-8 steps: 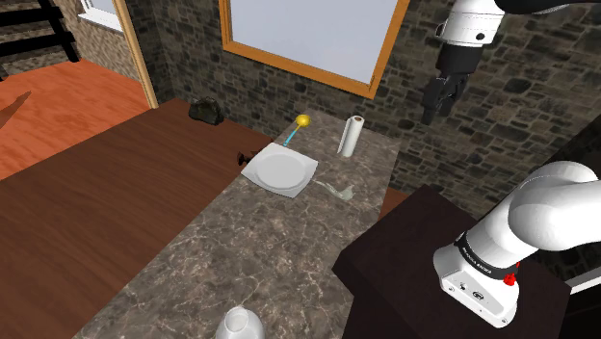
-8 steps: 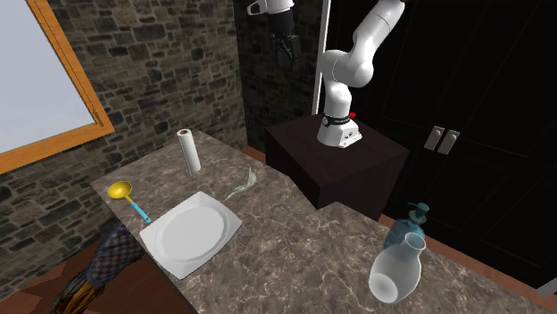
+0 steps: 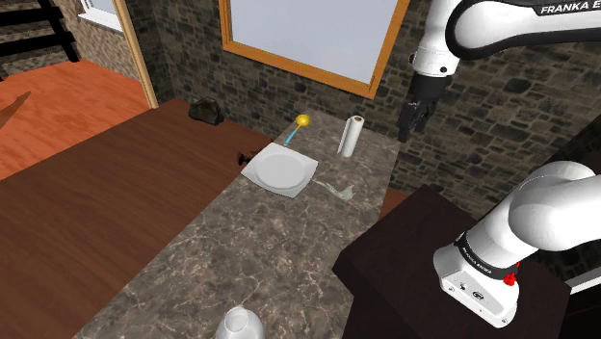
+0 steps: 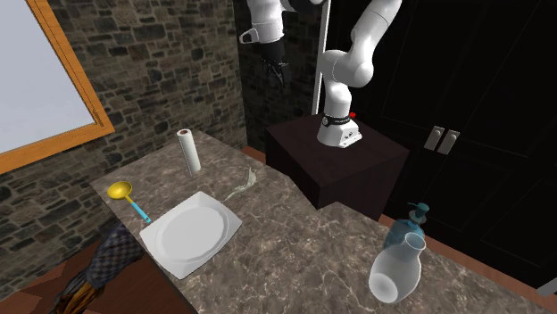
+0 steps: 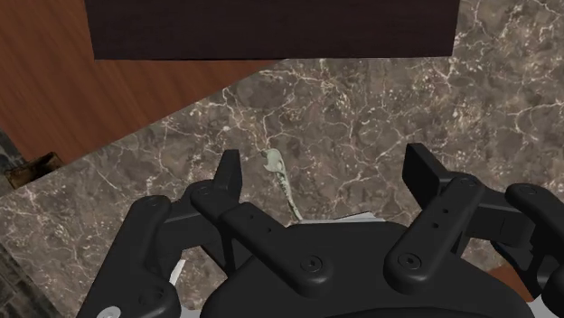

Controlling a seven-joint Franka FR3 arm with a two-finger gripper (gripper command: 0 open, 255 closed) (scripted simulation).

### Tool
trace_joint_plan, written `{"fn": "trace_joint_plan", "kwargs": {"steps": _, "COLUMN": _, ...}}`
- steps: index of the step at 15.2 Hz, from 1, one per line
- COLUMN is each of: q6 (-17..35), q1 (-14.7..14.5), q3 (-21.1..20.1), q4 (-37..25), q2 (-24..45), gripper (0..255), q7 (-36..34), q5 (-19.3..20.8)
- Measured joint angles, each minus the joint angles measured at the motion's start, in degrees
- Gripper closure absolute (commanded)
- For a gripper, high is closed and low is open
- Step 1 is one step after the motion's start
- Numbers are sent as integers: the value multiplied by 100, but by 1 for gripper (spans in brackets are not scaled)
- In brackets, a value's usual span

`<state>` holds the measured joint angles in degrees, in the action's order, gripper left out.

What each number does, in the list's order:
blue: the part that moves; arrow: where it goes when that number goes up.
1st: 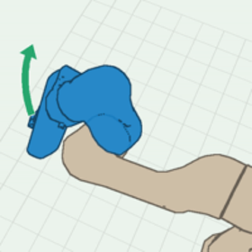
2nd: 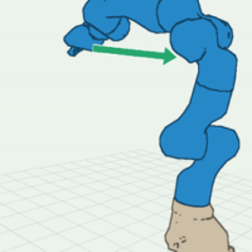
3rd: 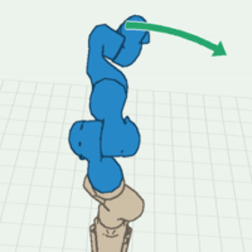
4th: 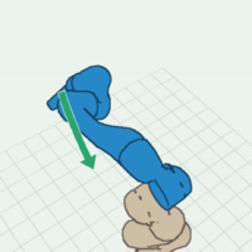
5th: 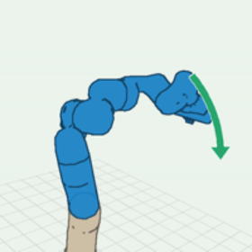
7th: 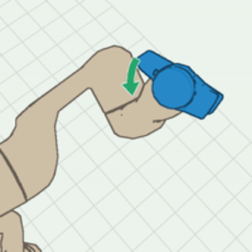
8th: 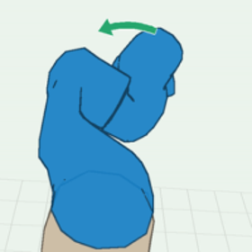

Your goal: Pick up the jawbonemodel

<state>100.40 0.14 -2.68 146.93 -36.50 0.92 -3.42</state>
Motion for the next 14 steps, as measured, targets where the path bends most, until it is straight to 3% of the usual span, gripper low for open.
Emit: {"fn": "trace_joint_plan", "kwargs": {"steps": 14, "q6": 3157, "q1": 27, "q3": -87, "q4": 255, "q2": 2786, "gripper": 0, "q7": 331, "q5": 325}}
